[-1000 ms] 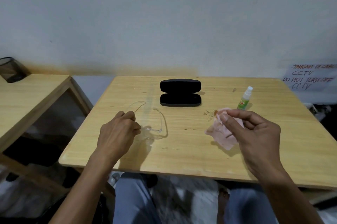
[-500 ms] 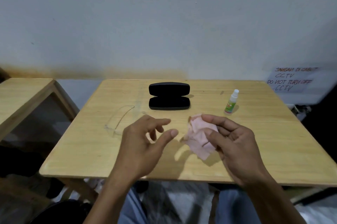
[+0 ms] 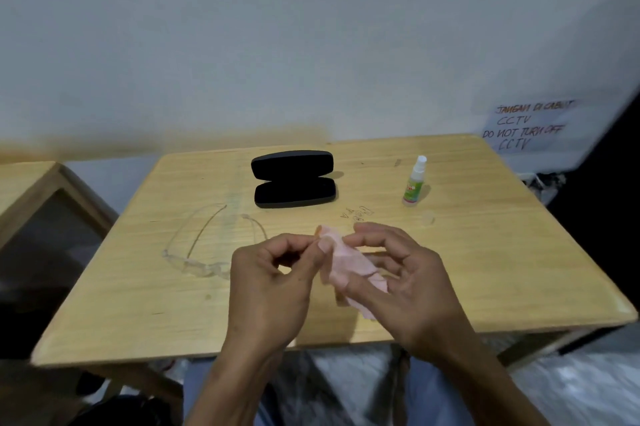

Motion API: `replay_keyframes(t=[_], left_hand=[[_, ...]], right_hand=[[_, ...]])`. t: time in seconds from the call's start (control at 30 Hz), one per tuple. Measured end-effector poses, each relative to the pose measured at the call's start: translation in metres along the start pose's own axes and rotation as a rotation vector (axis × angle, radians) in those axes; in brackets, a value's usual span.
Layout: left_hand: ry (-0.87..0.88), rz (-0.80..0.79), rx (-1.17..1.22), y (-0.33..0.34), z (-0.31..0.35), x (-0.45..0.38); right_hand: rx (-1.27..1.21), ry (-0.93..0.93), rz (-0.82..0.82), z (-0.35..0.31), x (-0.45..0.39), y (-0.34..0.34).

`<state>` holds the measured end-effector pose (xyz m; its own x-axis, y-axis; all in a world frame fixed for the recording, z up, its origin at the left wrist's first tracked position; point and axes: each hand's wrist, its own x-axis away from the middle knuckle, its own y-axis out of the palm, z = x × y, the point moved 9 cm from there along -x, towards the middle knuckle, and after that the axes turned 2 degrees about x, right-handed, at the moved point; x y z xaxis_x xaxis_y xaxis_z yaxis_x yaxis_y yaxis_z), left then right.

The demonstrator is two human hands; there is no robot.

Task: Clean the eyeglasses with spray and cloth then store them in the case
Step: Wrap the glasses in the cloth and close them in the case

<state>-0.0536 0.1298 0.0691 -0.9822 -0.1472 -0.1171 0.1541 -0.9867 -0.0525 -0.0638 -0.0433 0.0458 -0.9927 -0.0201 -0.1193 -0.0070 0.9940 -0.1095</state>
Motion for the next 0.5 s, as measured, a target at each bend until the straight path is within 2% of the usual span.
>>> replay_keyframes(t=[0.07, 0.17, 0.33, 0.5], left_hand=[[-0.01, -0.009, 0.0, 0.002, 0.002, -0.002], [-0.022, -0.032, -0.005, 0.007, 0.005, -0.003], [-0.05, -0.019, -0.016, -0.002, 0.003, -0.008], [0.008, -0.006, -0.14, -0.017, 0.013, -0.014]], right_hand=[[0.227, -0.086, 0.039, -0.003, 0.0, -0.001], [0.297, -0.193, 0.096, -0.011, -0.003, 0.002], [0.193, -0.194, 0.062, -0.012, -0.009, 0.005], [-0.136, -0.021, 0.023, -0.004, -0.019, -0.003]])
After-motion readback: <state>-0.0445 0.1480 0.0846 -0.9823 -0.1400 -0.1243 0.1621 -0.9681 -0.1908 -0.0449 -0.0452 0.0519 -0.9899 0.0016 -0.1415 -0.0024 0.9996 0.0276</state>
